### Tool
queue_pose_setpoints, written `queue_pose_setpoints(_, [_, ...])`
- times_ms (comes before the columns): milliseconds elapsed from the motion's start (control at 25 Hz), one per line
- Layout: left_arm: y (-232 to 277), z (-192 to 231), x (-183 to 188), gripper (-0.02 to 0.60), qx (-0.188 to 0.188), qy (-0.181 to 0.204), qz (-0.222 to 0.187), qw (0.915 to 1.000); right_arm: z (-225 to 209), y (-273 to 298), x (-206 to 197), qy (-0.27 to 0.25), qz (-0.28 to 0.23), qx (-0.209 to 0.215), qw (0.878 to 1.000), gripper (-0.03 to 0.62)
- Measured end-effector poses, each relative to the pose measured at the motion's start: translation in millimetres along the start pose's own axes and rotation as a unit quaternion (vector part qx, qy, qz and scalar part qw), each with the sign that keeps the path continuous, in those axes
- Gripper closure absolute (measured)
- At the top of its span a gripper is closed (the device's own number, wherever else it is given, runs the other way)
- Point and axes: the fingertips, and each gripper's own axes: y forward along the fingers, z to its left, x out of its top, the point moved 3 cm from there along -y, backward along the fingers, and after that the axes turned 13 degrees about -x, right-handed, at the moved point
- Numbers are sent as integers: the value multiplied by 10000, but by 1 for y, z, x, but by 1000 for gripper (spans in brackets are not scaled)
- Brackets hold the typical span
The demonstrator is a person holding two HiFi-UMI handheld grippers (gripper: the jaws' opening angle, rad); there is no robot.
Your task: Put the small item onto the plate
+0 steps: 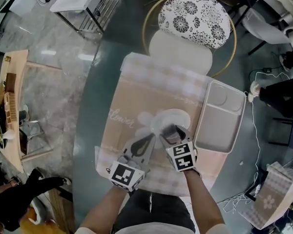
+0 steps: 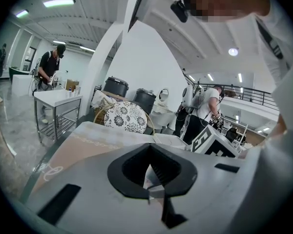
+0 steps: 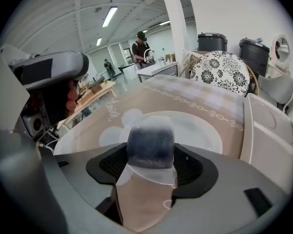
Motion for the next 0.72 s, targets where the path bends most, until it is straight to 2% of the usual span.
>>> queue_pose_setpoints(360, [-4,3,1,577,36,-85,54,9999,1,5,2,-157,275,24,9995,283])
queue_pose_setpoints(720, [-3,-14,11,577,-16,-47,195,9998,-11,-23,15,-333,138,-94,9993,283])
